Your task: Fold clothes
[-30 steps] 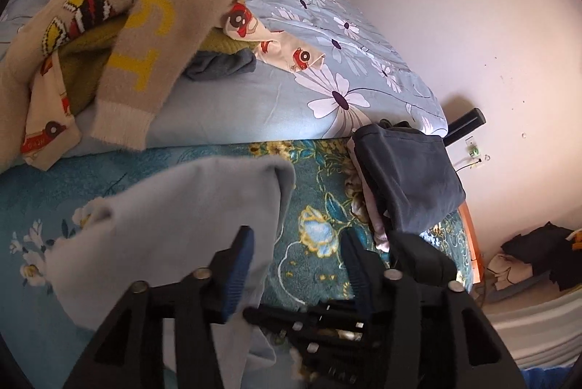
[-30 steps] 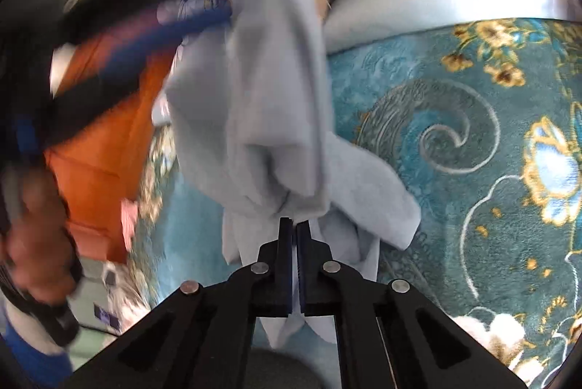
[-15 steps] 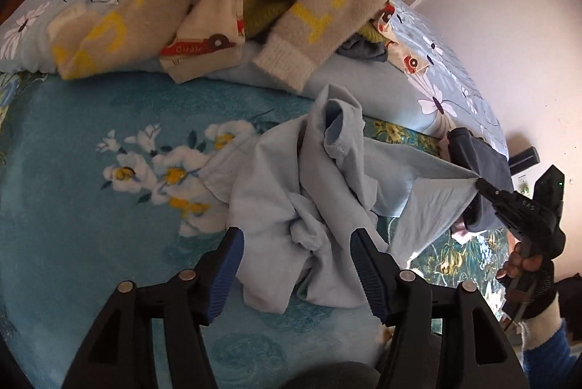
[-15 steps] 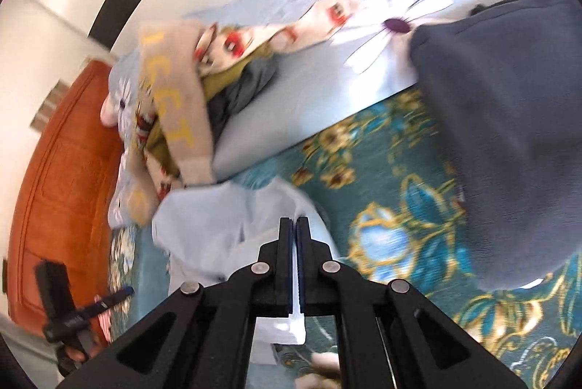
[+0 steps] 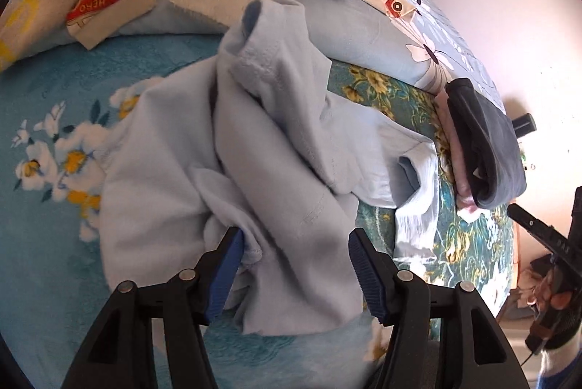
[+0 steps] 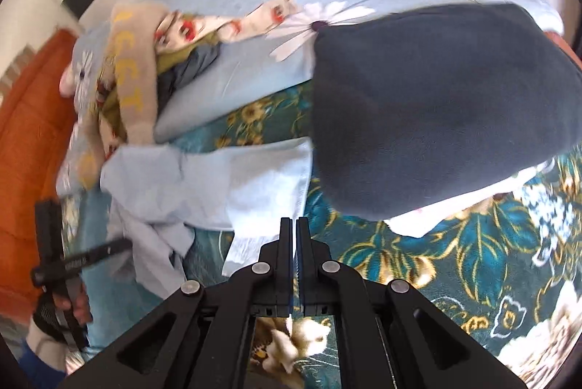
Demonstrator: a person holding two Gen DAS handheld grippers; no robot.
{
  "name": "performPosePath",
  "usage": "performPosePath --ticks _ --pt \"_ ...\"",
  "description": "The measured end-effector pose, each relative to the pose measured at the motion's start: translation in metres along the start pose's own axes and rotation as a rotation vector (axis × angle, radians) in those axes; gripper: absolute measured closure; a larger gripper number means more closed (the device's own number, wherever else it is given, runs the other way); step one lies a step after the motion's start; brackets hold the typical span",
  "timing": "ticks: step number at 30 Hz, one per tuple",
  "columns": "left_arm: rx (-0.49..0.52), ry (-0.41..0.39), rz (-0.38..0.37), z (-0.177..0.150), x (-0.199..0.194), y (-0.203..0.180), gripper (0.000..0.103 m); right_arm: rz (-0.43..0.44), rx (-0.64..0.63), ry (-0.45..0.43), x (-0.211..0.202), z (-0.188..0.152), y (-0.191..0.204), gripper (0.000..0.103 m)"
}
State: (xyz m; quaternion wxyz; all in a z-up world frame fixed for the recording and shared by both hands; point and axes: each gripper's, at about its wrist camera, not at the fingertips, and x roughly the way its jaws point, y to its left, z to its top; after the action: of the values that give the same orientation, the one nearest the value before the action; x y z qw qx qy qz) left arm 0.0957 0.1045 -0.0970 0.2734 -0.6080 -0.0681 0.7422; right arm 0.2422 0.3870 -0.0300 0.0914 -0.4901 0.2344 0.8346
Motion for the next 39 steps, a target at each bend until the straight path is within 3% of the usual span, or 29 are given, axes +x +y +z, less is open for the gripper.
performPosePath --ticks 3,5,8,12,16,18,20,25,27,30,33,34,35,36,39 --pt "-0.006 -0.012 0.009 0.004 0.004 -0.007 0.048 0.032 -0.083 0.012 0.013 0.009 0.031 0.101" --pt "-0.021 -0.027 0.01 0.004 0.003 -0.003 0.069 0.058 -0.122 0.014 0.02 0.015 0.05 0.101" --pt "-0.044 -0.05 0.011 0.003 0.0 0.004 0.085 0.087 -0.17 0.02 0.03 0.021 0.078 0.101" --pt "-0.067 -0.096 -0.024 -0.003 -0.016 0.018 0.089 0.14 -0.237 0.057 0.044 0.023 0.114 0.101" --pt "-0.102 -0.139 -0.043 -0.011 -0.037 0.039 0.09 0.169 -0.382 0.132 0.073 0.015 0.165 0.099" --pt "-0.116 -0.157 -0.043 -0.015 -0.049 0.052 0.092 0.162 -0.449 0.16 0.089 0.01 0.188 0.091" --pt "-0.137 -0.175 -0.045 -0.02 -0.06 0.066 0.092 0.153 -0.498 0.18 0.103 0.006 0.207 0.07" --pt "-0.18 -0.215 -0.021 -0.029 -0.082 0.099 0.096 0.081 -0.641 0.18 0.13 -0.003 0.245 0.056" --pt "-0.197 -0.224 0.006 -0.033 -0.087 0.112 0.099 0.048 -0.696 0.193 0.14 -0.007 0.255 0.056" --pt "-0.274 -0.23 0.017 -0.04 -0.094 0.141 0.099 0.029 -0.735 0.21 0.15 -0.012 0.263 0.056" --pt "-0.299 -0.246 0.01 -0.045 -0.103 0.147 0.099 -0.012 -0.734 0.213 0.158 -0.008 0.259 0.056" --pt "-0.291 -0.249 0.0 -0.046 -0.105 0.144 0.099 -0.024 -0.708 0.209 0.159 -0.003 0.254 0.065" --pt "-0.278 -0.249 -0.012 -0.045 -0.107 0.136 0.099 -0.023 -0.665 0.204 0.159 0.005 0.248 0.092" --pt "-0.264 -0.249 -0.023 -0.044 -0.108 0.128 0.098 -0.02 -0.619 0.198 0.157 0.014 0.241 0.102" --pt "-0.236 -0.245 -0.072 -0.041 -0.107 0.097 0.088 -0.011 -0.482 0.147 0.144 0.042 0.218 0.101"
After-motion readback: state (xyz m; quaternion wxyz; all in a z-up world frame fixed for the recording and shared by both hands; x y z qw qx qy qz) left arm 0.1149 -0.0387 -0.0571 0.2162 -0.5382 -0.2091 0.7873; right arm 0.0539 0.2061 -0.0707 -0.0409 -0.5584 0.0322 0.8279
